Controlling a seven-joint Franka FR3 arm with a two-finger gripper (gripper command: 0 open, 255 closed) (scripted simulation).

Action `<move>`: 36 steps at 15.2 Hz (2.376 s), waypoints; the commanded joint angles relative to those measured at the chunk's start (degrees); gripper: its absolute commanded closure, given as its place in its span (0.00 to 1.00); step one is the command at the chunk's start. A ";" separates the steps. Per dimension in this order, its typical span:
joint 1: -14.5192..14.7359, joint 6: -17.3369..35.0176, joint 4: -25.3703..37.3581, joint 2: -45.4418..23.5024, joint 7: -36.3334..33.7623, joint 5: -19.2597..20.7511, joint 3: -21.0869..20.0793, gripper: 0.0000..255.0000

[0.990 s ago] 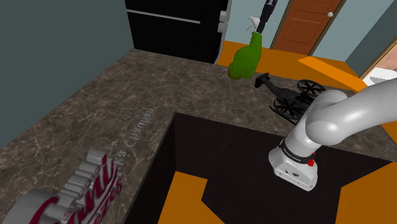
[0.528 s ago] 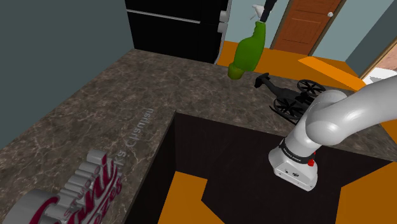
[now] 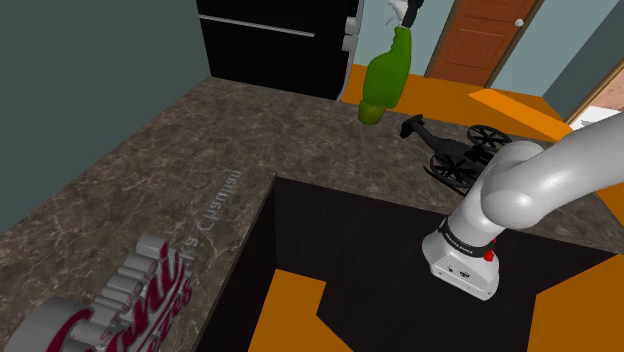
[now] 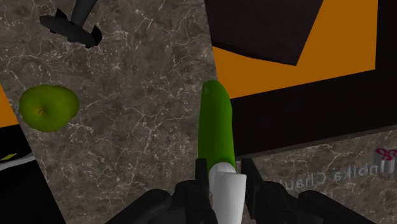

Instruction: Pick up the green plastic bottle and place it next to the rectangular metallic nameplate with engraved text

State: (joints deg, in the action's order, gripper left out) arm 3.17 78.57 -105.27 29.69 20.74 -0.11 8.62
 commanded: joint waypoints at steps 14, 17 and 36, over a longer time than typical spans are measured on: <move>4.22 18.60 -4.27 -13.71 -11.86 -3.73 -9.03 1.00; 5.11 21.80 -3.21 -17.81 -14.02 -3.90 -10.55 1.00; 9.94 35.38 7.73 -41.88 -23.67 -1.43 -15.53 1.00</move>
State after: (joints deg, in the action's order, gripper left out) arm 13.07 113.06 -97.03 -11.86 -2.91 -1.58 -6.90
